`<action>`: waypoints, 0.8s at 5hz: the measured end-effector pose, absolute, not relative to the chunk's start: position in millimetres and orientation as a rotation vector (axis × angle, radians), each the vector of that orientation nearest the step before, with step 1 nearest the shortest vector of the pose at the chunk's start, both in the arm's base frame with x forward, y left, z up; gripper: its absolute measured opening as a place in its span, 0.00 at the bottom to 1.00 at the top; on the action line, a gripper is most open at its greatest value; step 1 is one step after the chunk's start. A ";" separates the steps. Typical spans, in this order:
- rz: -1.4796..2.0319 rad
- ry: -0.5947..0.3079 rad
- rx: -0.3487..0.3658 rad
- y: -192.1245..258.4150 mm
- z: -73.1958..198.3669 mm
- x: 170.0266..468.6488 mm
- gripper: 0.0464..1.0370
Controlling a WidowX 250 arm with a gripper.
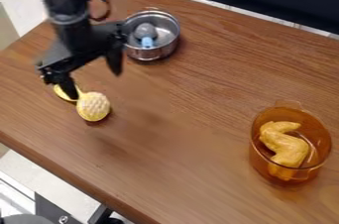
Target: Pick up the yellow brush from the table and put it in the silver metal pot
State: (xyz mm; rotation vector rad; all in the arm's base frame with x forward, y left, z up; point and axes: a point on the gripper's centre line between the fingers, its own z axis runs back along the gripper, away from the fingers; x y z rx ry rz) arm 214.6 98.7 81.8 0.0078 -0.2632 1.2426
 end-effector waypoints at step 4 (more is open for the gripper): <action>1.564 -0.204 0.036 144.7 20.2 223.0 0.96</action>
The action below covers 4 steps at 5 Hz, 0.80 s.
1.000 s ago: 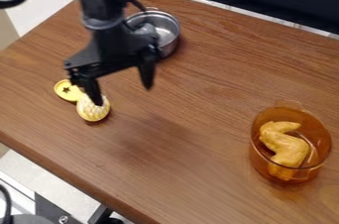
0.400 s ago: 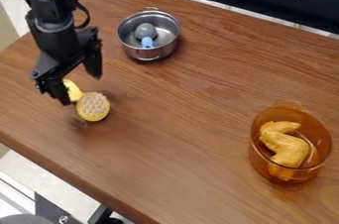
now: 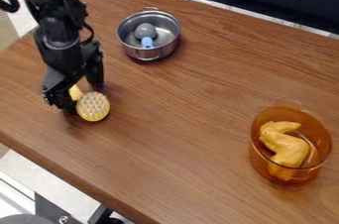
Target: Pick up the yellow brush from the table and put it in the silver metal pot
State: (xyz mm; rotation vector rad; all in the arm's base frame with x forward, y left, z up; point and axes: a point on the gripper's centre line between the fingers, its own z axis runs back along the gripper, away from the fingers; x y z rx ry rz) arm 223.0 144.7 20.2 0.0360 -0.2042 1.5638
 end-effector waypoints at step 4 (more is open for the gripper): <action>1.454 -0.189 0.047 145.7 20.1 220.3 0.24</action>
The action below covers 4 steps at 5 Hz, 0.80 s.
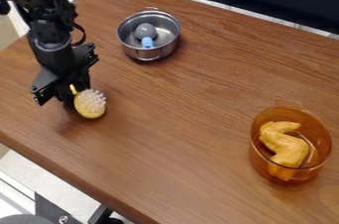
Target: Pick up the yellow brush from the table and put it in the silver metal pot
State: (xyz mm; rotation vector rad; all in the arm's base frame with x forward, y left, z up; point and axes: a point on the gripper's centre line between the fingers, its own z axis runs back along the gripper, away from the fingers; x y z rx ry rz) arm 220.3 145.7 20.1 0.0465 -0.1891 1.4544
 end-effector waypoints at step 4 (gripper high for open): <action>1.648 -0.060 -0.108 137.4 100.5 265.1 0.02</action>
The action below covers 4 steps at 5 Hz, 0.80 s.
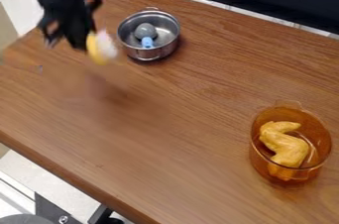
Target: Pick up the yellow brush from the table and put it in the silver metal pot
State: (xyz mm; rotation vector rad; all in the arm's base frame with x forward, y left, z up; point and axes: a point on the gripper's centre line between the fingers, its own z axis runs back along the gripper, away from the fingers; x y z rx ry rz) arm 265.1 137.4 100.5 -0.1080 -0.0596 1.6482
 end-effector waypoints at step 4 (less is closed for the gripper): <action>2.043 -0.195 -0.035 151.8 68.5 357.1 0.02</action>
